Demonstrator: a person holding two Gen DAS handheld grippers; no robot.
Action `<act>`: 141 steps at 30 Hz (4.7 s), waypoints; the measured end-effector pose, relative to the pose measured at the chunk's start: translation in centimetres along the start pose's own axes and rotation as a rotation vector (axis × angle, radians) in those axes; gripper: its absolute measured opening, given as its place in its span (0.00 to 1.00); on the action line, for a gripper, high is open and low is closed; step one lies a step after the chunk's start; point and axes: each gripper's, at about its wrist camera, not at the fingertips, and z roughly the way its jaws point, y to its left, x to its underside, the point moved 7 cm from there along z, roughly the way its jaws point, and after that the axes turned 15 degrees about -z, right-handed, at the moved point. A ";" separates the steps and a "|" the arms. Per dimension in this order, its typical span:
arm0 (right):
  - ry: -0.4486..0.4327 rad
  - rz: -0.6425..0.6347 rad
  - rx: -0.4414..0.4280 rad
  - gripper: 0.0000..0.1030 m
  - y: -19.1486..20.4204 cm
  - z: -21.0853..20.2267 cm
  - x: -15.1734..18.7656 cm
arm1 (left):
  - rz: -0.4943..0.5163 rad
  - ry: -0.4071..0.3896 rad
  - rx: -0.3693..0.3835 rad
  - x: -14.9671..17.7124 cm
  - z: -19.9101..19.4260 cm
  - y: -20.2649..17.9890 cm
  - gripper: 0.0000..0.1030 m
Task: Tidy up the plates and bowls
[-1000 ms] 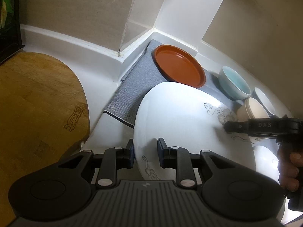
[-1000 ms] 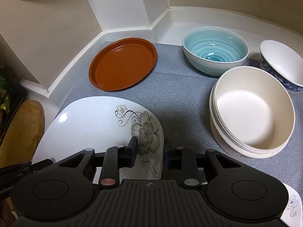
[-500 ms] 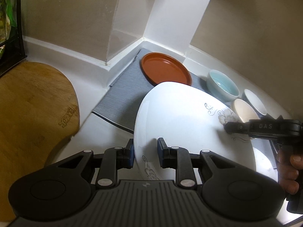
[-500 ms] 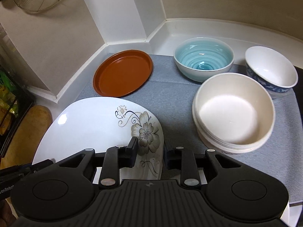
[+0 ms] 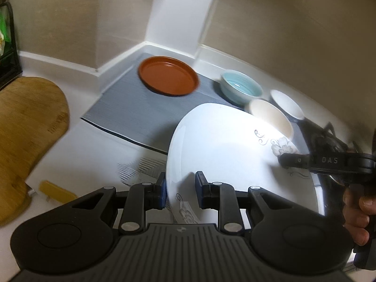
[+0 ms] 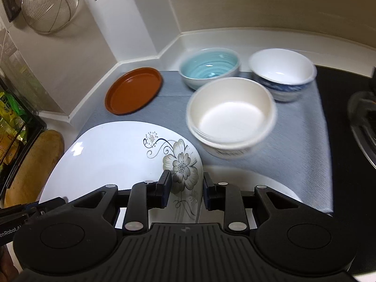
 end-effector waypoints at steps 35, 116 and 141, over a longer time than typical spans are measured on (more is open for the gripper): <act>0.020 0.112 0.032 0.28 -5.9 -3.7 8.0 | 0.106 0.063 -0.003 6.5 -0.2 -5.0 0.26; -0.116 0.122 0.071 0.31 -6.0 -3.2 8.2 | 0.000 0.122 0.010 6.2 1.0 -3.7 0.21; -0.113 0.015 0.207 0.31 -6.2 -5.2 8.2 | 0.052 0.156 0.016 7.3 1.7 -4.6 0.18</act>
